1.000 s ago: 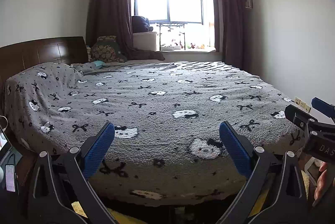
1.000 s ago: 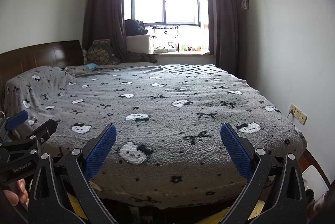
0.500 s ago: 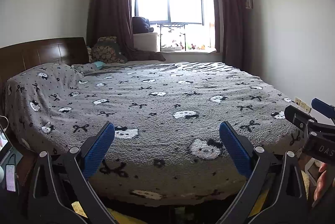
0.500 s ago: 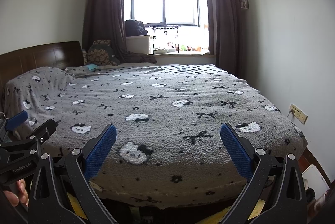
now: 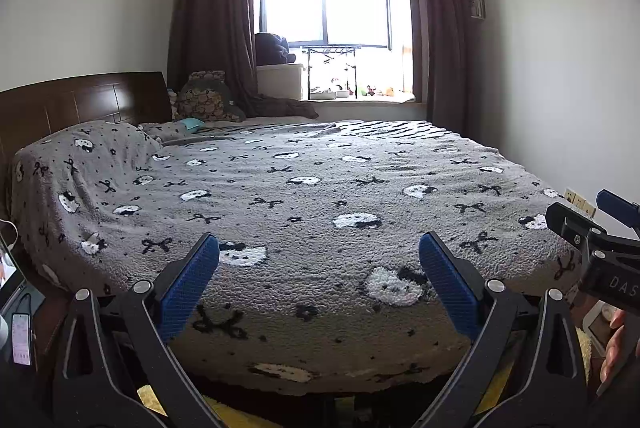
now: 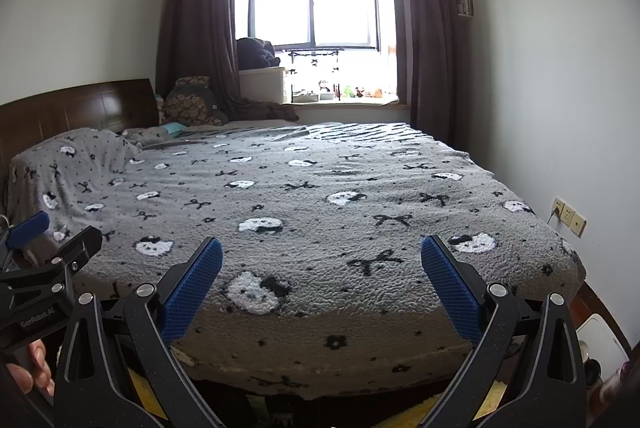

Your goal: Collect trash

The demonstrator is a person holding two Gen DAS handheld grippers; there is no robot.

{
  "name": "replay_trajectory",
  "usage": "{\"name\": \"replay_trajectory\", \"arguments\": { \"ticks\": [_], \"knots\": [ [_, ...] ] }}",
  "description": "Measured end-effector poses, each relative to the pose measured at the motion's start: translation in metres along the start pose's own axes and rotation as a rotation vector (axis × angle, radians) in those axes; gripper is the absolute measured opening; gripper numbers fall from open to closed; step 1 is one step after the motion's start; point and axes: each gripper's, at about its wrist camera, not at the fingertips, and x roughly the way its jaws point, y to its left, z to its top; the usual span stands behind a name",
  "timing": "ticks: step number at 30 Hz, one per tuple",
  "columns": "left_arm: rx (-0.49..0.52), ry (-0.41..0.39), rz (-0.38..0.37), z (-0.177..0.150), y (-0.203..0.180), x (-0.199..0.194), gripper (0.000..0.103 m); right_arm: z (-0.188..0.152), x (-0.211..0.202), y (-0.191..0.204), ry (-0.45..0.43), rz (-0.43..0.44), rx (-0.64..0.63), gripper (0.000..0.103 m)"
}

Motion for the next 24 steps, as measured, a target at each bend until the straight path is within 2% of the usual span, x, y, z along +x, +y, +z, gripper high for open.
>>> {"name": "replay_trajectory", "arguments": {
  "ticks": [8,14,24],
  "knots": [
    [-0.011,-0.003,0.004,0.0003,0.0022,-0.0004,0.095,-0.0007,0.0006,-0.0007,0.004,-0.002,-0.003,0.100],
    [-0.010,-0.011,-0.025,-0.0004,-0.0008,-0.0018,0.095,-0.0002,0.0004,-0.0022,0.001,-0.002,-0.001,0.100],
    [-0.010,-0.007,-0.010,-0.0018,0.0005,-0.0010,0.095,0.0002,0.0002,-0.0020,0.008,0.000,-0.004,0.100]
  ]
}}
